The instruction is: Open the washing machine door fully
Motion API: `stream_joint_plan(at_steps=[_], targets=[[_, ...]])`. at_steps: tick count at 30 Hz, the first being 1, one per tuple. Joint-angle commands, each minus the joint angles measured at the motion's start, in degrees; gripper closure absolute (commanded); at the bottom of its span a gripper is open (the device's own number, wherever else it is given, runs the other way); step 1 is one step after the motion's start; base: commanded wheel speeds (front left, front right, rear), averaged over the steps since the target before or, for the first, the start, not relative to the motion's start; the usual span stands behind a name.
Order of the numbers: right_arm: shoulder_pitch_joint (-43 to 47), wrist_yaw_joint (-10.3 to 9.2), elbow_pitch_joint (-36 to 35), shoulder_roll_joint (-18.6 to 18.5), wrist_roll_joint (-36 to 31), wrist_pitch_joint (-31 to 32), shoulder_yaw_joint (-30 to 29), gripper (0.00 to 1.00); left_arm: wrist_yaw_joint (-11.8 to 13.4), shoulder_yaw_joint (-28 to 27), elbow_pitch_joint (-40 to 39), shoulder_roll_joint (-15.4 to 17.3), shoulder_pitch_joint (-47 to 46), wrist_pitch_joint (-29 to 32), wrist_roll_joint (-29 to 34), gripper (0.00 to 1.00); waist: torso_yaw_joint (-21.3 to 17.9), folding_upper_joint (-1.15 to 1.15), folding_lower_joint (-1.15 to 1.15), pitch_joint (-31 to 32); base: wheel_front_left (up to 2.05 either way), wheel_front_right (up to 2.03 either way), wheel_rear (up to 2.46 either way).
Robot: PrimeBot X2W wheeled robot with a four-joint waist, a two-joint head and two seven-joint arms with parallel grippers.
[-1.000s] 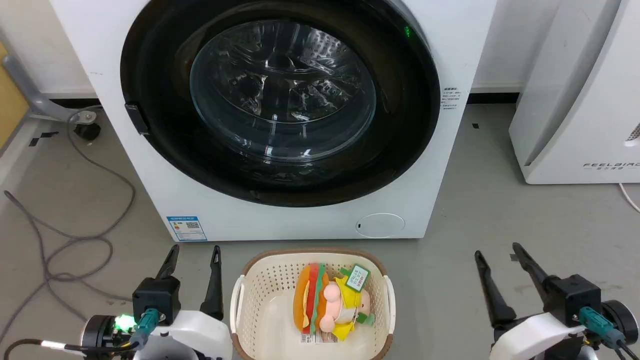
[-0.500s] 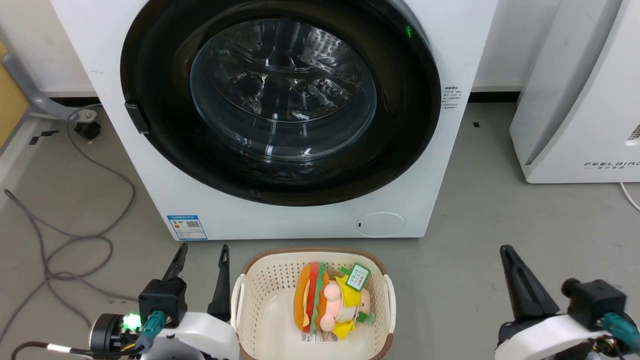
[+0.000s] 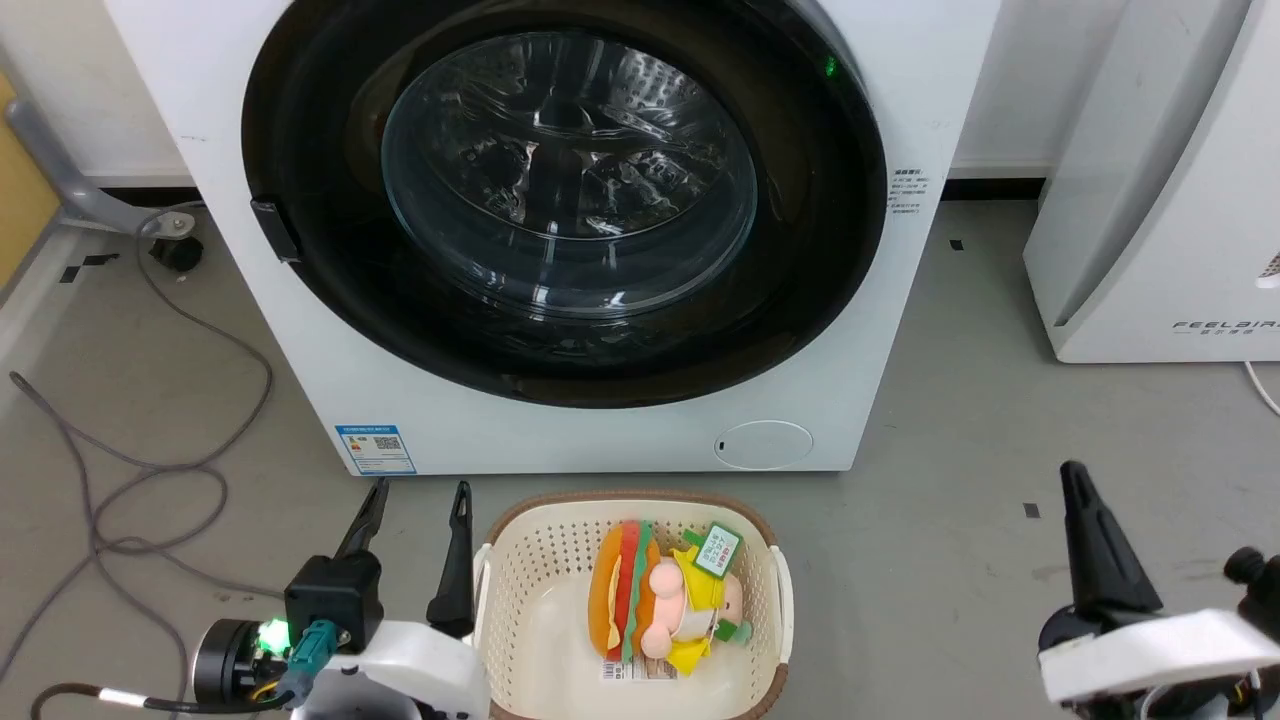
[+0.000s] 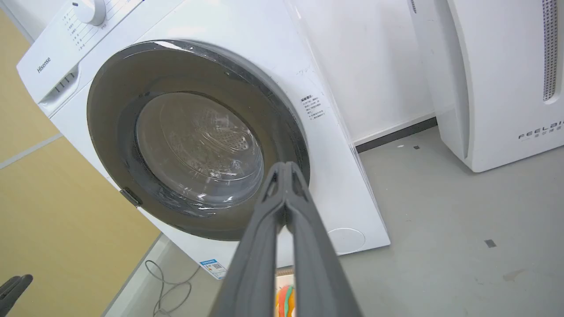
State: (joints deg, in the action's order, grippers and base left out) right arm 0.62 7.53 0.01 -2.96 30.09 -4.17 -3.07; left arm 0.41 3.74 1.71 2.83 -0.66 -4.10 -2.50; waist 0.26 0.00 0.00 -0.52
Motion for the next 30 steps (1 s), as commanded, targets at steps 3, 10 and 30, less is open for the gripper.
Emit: stream_joint_plan(at_steps=[3,10,30], targets=[[-3.06,-0.01,1.68,0.03,5.73,-0.82,-1.23,1.00,0.34,0.67,0.05,0.03,-1.34,-0.89,-0.54,0.00,0.05,0.00,0.00,-0.29,0.00,0.00,0.00],[-9.56,-0.02,6.36,-0.92,12.94,-1.66,-3.23,1.00,0.39,1.32,-0.45,0.03,-2.12,-1.72,-0.77,0.00,0.25,0.00,0.00,-1.50,0.00,0.00,0.00],[-37.40,-0.02,27.26,-12.93,32.29,-2.49,3.51,1.00,0.54,3.04,-2.51,0.04,-5.54,-4.12,-1.14,0.00,2.05,0.00,0.00,-6.84,0.00,0.00,0.00]])
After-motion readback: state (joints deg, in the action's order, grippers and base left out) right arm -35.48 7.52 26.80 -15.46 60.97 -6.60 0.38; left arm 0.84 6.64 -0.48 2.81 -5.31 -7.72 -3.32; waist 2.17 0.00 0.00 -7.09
